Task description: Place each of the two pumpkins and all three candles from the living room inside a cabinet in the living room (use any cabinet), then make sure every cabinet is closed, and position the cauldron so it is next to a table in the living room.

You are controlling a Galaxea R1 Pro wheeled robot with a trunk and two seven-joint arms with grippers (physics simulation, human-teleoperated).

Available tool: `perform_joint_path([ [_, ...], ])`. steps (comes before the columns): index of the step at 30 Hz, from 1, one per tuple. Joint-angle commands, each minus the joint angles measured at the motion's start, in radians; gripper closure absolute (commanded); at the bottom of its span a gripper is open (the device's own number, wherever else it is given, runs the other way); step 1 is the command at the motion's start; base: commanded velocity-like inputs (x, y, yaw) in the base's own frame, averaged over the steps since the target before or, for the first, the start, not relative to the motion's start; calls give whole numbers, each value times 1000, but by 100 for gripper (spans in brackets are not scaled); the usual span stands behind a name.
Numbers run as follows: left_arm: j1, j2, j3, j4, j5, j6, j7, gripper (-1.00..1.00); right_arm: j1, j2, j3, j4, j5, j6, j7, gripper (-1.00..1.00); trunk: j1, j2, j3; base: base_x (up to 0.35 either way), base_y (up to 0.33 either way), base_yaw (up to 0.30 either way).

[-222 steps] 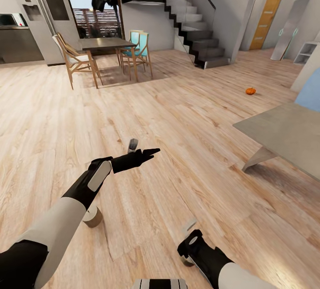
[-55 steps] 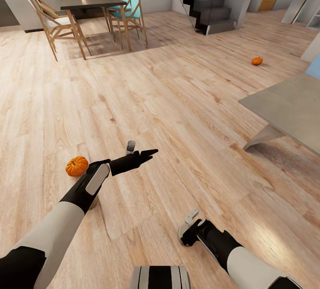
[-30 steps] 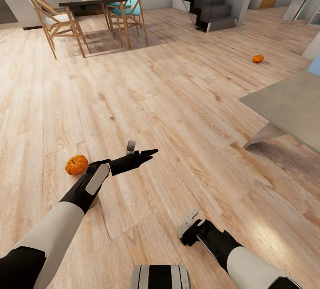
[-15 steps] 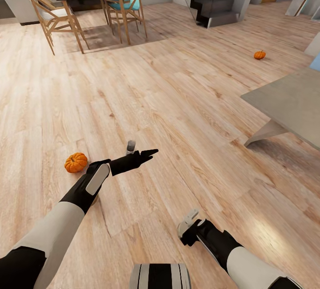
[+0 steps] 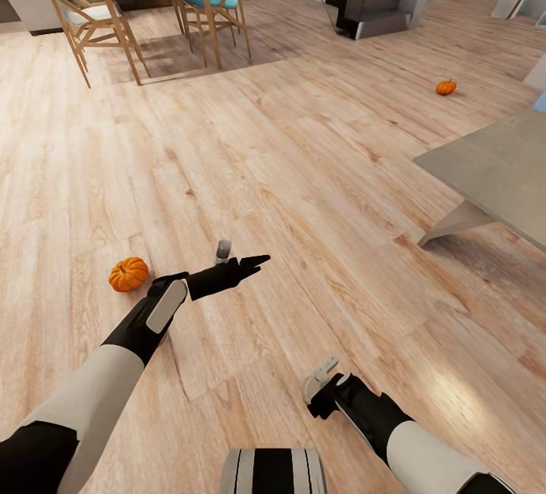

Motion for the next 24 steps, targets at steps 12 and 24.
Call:
perform_joint_path([
  [12,0,0,0,1,0,0,0,-100,1,0,0,5,-3,2,1,100,0,0,0,0,0,0],
  [24,0,-1,0,1,0,0,0,-100,1,0,0,-11,-3,8,2,100,0,0,0,0,0,0],
])
